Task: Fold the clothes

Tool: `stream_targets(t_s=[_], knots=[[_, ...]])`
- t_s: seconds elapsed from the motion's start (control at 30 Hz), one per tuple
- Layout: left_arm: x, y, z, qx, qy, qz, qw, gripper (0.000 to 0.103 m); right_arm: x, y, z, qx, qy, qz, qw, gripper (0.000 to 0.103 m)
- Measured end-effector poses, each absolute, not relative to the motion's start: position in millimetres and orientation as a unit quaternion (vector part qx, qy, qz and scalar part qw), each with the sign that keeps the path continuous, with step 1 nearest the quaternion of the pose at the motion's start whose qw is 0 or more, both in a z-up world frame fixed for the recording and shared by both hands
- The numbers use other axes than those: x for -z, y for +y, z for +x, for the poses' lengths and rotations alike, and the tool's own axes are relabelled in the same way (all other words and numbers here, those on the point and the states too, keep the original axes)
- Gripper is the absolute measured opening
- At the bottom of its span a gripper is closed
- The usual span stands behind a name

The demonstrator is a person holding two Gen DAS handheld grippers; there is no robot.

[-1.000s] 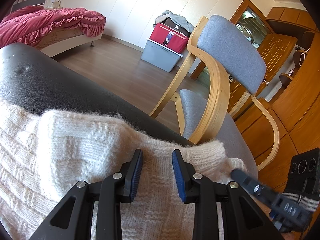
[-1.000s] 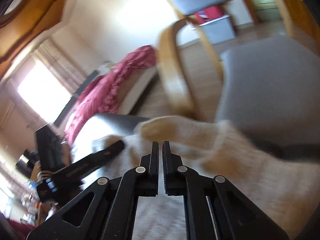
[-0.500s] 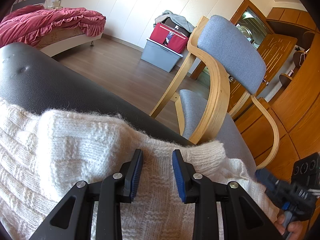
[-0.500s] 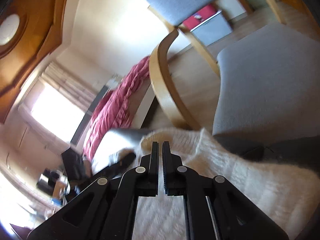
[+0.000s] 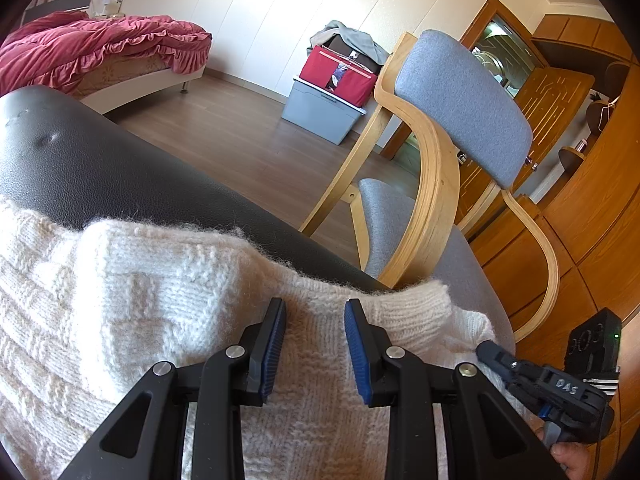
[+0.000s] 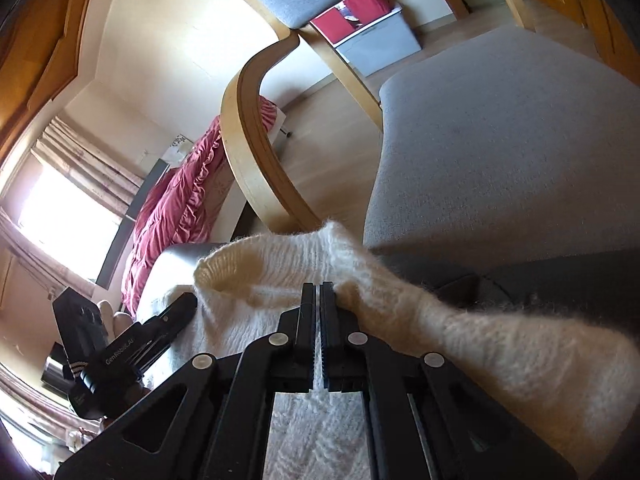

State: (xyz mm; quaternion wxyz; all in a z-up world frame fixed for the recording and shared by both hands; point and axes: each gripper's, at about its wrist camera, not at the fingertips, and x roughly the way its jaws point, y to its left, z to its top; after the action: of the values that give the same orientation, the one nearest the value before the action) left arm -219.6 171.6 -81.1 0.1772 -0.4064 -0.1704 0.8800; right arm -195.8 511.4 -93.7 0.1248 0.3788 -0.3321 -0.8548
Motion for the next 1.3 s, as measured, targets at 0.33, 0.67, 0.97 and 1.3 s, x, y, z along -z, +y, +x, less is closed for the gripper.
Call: stream_targets(t_s=[0.33, 0.67, 0.97, 1.3], knots=[[78.9, 172.8, -218.4, -0.883, -0.158, -0.406, 0.174, 0.03, 81.2, 428.6, -206.0, 0.862, -0.19, 0.412, 0.226, 0.006], [30.4, 169.1, -197.1, -0.913, -0.099, -0.353, 0.18, 0.03, 92.9, 435.4, -210.9, 0.871, -0.217, 0.406, 0.17, 0.0], [57.7, 191.6, -183.0, -0.861, -0.031, -0.409, 0.302, 0.03, 90.9, 438.8, -212.9, 0.868, -0.227, 0.406, 0.175, 0.0], [73.2, 204.1, -179.1, -0.865, 0.038, -0.403, 0.297, 0.029, 78.0, 427.3, -208.3, 0.879, -0.184, 0.407, 0.167, 0.006]])
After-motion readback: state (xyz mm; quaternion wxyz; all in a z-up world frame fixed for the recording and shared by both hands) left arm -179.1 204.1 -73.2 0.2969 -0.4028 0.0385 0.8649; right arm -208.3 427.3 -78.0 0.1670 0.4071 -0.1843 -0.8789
